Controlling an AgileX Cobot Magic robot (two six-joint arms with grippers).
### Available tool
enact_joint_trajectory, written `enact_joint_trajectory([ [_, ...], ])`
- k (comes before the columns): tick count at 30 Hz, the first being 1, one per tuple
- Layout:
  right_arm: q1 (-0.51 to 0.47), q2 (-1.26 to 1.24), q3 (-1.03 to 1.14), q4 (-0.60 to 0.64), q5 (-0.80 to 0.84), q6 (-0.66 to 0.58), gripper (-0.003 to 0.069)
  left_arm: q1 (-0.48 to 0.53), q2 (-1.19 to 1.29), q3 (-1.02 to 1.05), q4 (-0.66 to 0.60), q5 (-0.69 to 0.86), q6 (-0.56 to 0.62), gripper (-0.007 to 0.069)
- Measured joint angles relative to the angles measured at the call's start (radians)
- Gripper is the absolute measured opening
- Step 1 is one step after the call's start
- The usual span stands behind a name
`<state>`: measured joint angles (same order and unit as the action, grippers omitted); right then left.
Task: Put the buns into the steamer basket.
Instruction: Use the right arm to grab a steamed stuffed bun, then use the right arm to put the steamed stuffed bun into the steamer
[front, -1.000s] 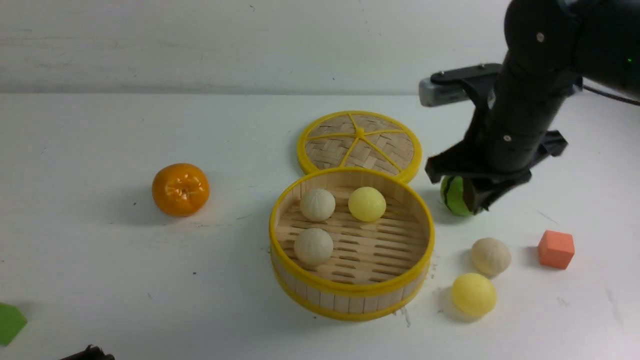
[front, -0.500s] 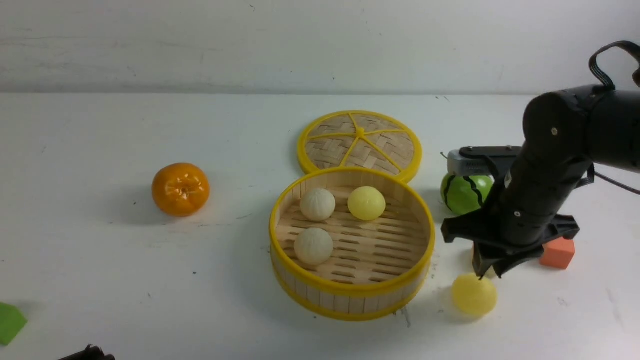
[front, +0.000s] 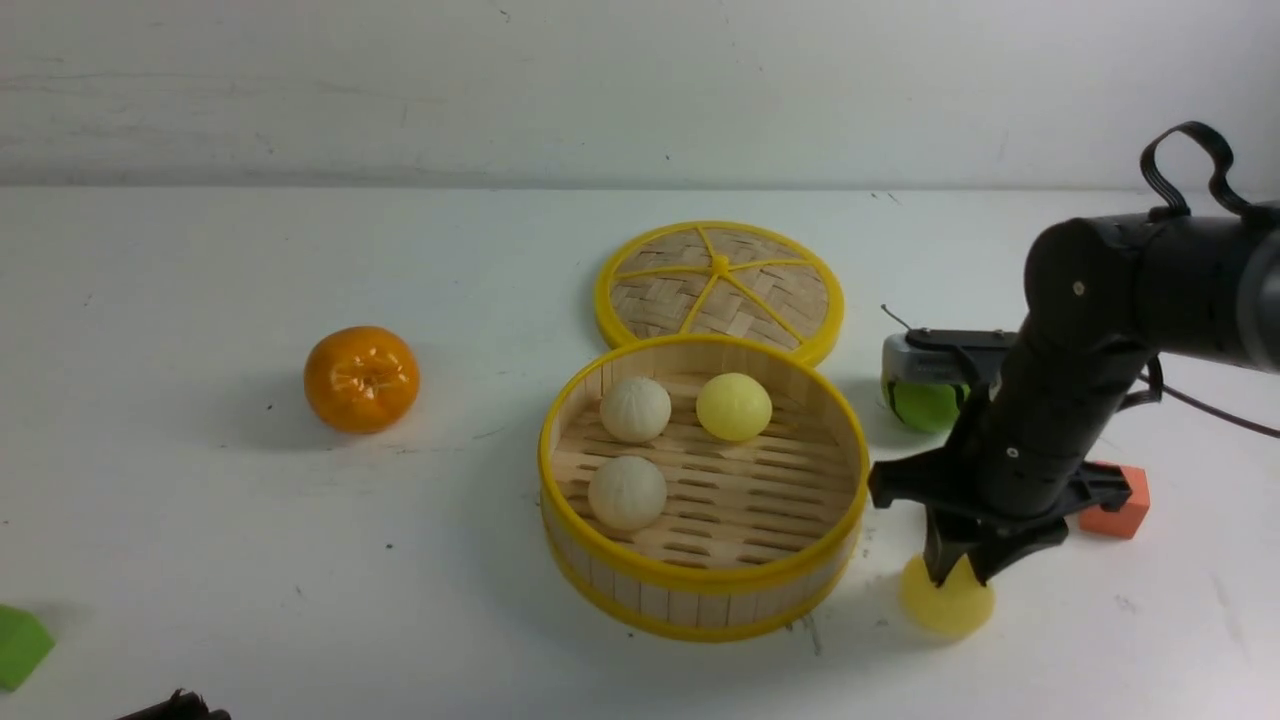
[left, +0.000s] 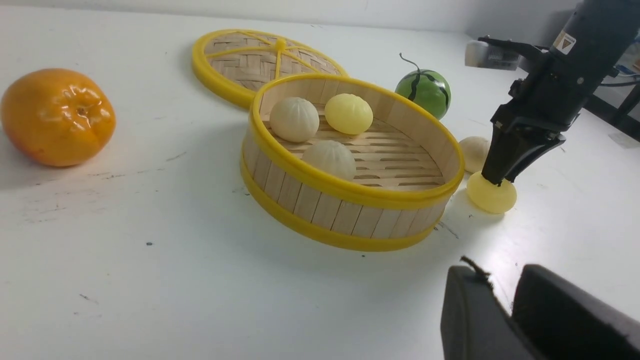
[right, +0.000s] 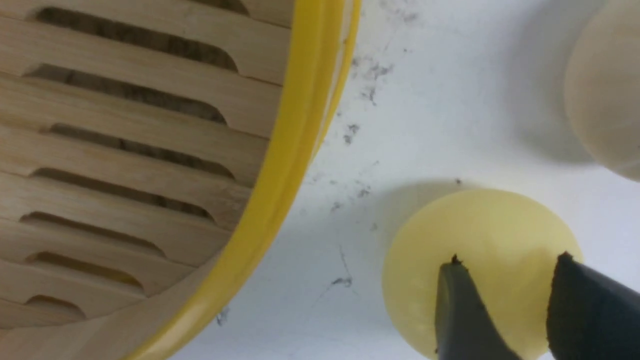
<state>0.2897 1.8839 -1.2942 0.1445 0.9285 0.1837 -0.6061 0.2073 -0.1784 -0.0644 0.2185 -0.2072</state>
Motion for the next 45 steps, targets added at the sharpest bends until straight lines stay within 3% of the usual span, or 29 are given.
enact_joint_trajectory([
  [8,0.0,0.015,0.0,0.0,-0.002,-0.004,0.0232,0.0,0.0,0.0,0.0,0.0,0.0,0.0134],
  [12,0.0,0.015,0.0,0.0,-0.002,-0.016,0.016,0.0,0.0,0.0,0.0,0.0,0.0,0.0135],
  [16,0.0,0.015,0.0,0.0,0.001,-0.023,0.0018,0.0,0.0,0.0,0.0,0.0,0.0,0.0141],
  [18,0.0,0.013,0.0,0.0,0.012,-0.032,0.0001,0.0,0.0,0.0,0.0,0.0,0.0,0.0145],
  [24,0.007,-0.053,-0.005,0.023,0.067,-0.051,0.0001,0.0,0.0,0.0,0.0,0.0,0.0,0.015],
  [31,0.104,-0.156,-0.151,0.078,0.097,-0.076,0.0004,0.0,0.0,0.0,0.0,0.0,0.0,0.0155],
  [37,0.15,-0.015,-0.334,0.12,0.09,-0.095,0.0006,0.0,0.0,0.0,0.0,0.0,0.0,0.0163],
  [45,0.15,0.177,-0.414,0.229,0.094,-0.154,0.002,0.0,0.0,0.0,0.0,0.0,0.0,0.0165],
])
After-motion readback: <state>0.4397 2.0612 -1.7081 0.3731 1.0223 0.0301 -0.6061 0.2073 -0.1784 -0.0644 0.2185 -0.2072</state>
